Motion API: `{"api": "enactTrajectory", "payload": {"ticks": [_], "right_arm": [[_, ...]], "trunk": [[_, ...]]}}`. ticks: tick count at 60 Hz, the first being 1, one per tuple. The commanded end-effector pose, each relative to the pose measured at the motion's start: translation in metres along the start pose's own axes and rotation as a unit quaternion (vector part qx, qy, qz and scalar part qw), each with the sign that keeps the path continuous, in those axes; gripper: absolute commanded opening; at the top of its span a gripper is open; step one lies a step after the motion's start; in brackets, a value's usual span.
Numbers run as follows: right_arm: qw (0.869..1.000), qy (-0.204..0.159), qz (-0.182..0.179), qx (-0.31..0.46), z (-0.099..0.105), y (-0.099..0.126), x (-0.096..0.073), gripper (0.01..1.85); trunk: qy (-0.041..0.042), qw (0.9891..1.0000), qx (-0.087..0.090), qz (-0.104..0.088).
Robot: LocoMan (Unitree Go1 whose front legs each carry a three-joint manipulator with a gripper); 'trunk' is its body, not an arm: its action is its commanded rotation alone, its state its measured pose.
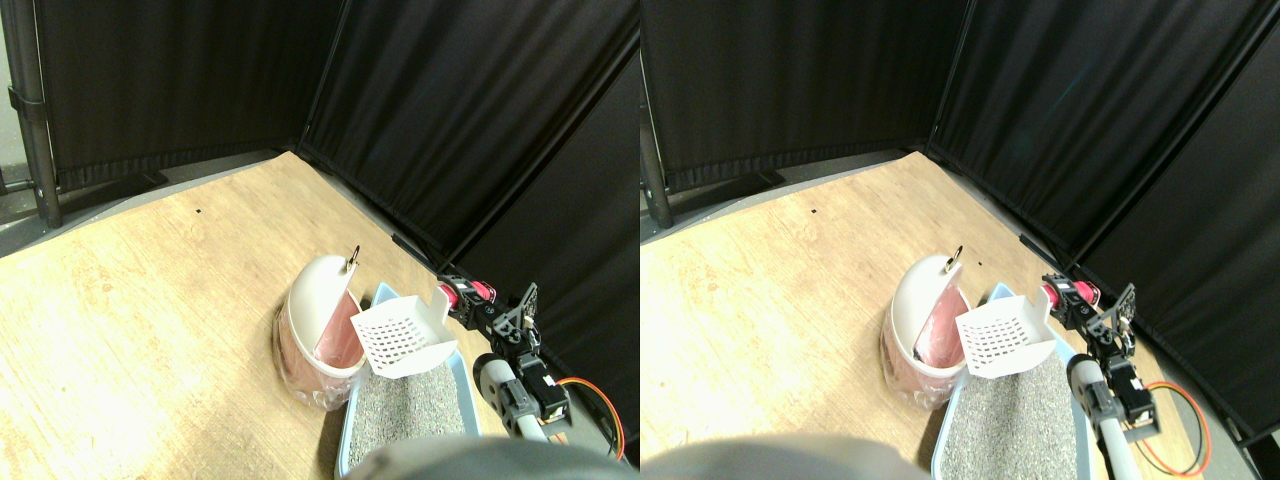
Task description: Scoop (unimanual)
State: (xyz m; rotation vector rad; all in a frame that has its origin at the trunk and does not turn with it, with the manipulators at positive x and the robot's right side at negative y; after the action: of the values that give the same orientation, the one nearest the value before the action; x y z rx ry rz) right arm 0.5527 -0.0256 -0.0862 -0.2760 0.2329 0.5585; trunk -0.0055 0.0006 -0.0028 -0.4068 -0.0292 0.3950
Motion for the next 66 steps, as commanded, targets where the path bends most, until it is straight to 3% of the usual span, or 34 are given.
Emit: {"api": "enactTrajectory", "payload": {"ticks": [1,15,27,43,55,58,66], "right_arm": [[0.999,-0.048,-0.002,0.01,0.01,-0.003,-0.004,0.06],[0.995,-0.092,-0.019,0.041,0.005,-0.019,-0.019,0.06],[0.988,-0.133,-0.038,0.062,-0.007,-0.04,-0.039,0.06],[0.977,-0.187,-0.08,0.066,-0.029,-0.067,-0.065,0.06],[0.97,-0.193,-0.125,0.084,-0.044,-0.082,-0.081,0.06],[0.965,-0.192,-0.151,0.098,-0.054,-0.087,-0.087,0.06],[0.961,-0.2,-0.163,0.102,-0.068,-0.093,-0.093,0.06]], "trunk": [[0.009,1.0,-0.002,0.002],[0.0106,0.9997,0.016,-0.015],[0.0152,0.9986,0.035,-0.037],[0.0199,0.9955,0.064,-0.068],[0.0218,0.9929,0.079,-0.086],[0.0225,0.9924,0.083,-0.089],[0.0237,0.9909,0.091,-0.096]]}}
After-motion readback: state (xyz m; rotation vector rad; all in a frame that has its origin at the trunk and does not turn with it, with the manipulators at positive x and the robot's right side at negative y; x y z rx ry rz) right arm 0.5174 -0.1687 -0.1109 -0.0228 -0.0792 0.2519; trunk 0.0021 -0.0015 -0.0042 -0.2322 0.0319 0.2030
